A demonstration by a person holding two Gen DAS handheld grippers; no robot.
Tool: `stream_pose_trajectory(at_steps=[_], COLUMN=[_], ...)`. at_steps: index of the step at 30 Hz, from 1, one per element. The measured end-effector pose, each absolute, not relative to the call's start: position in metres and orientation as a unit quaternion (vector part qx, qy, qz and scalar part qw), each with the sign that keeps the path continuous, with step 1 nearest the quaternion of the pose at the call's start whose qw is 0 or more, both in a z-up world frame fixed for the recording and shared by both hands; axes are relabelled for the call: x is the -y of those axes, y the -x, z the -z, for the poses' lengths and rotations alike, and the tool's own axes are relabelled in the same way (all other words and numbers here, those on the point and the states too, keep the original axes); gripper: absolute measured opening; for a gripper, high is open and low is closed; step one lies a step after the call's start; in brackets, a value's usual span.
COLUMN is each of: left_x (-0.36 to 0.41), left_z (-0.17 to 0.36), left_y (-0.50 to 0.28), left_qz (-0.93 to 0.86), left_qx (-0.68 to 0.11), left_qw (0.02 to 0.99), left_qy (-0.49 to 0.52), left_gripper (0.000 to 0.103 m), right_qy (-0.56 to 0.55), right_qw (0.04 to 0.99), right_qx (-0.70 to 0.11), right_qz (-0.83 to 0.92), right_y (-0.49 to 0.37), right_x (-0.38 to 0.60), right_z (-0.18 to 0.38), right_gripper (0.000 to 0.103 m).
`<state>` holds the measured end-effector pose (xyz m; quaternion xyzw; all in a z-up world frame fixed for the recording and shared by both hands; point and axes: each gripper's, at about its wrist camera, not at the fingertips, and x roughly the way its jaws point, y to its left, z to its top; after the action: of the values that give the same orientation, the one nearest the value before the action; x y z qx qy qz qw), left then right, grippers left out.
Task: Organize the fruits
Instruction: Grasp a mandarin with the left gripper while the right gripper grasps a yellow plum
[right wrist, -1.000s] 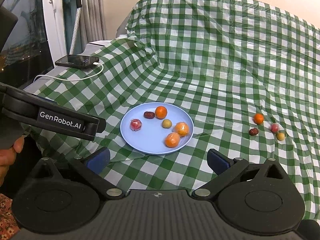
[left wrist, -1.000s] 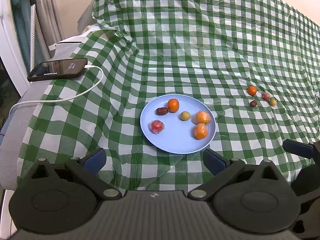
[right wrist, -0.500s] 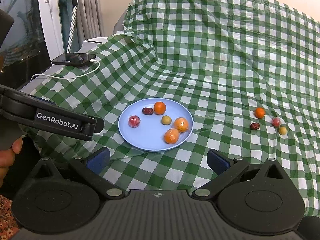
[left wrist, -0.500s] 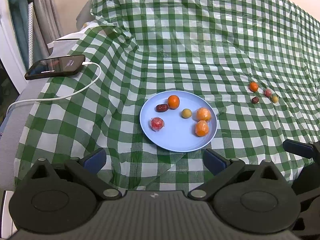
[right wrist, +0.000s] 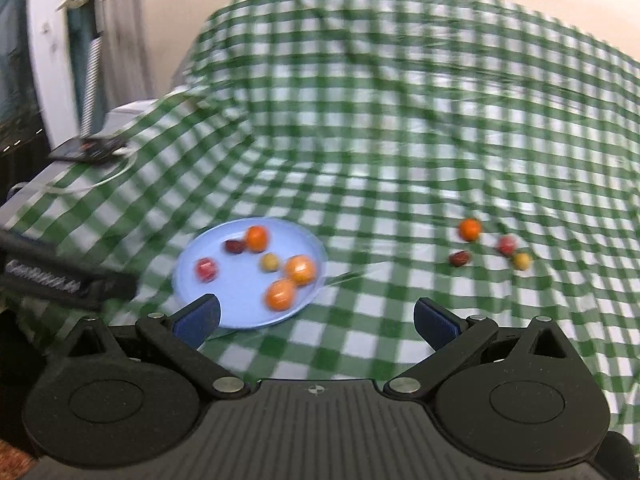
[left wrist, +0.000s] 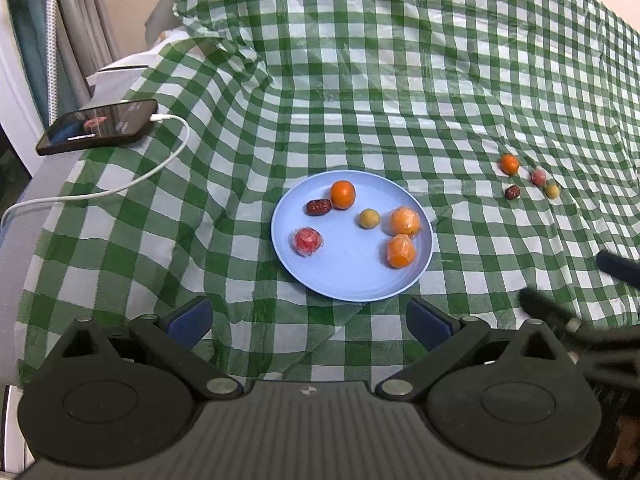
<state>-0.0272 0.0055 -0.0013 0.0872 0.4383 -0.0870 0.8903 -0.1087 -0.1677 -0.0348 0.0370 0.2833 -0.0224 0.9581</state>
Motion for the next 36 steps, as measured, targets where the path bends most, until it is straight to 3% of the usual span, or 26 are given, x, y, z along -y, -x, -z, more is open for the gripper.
stream_pose_trajectory(at_steps=[16, 20, 24, 32, 36], left_x=[0.112, 0.164, 0.217, 0.315, 0.349], left_z=[0.006, 0.015, 0.033, 0.099, 0.127], left_y=[-0.047, -0.084, -0.123, -0.192, -0.211], left_qz=[0.152, 0.178, 0.205, 0.243, 0.263], left_qx=[-0.442, -0.428, -0.429, -0.454, -0.450], left_qw=[0.875, 0.875, 0.867, 0.837, 0.827], left_qy=[-0.124, -0.140, -0.151, -0.184, -0.209], left_gripper=[0.103, 0.103, 0.103, 0.103, 0.103], right_qy=[-0.080, -0.083, -0.112, -0.119, -0.105], right_qw=[0.943, 0.942, 0.933, 0.924, 0.923], right_qx=[-0.249, -0.241, -0.251, -0.288, -0.298], right_qz=[0.204, 0.217, 0.233, 0.221, 0.219], right_y=[0.074, 0.044, 0.005, -0.061, -0.077], right_x=[0.316, 0.352, 0.391, 0.428, 0.434], right_z=[0.075, 0.094, 0.119, 0.170, 0.187], right_gripper=[0.101, 0.077, 0.061, 0.045, 0.045])
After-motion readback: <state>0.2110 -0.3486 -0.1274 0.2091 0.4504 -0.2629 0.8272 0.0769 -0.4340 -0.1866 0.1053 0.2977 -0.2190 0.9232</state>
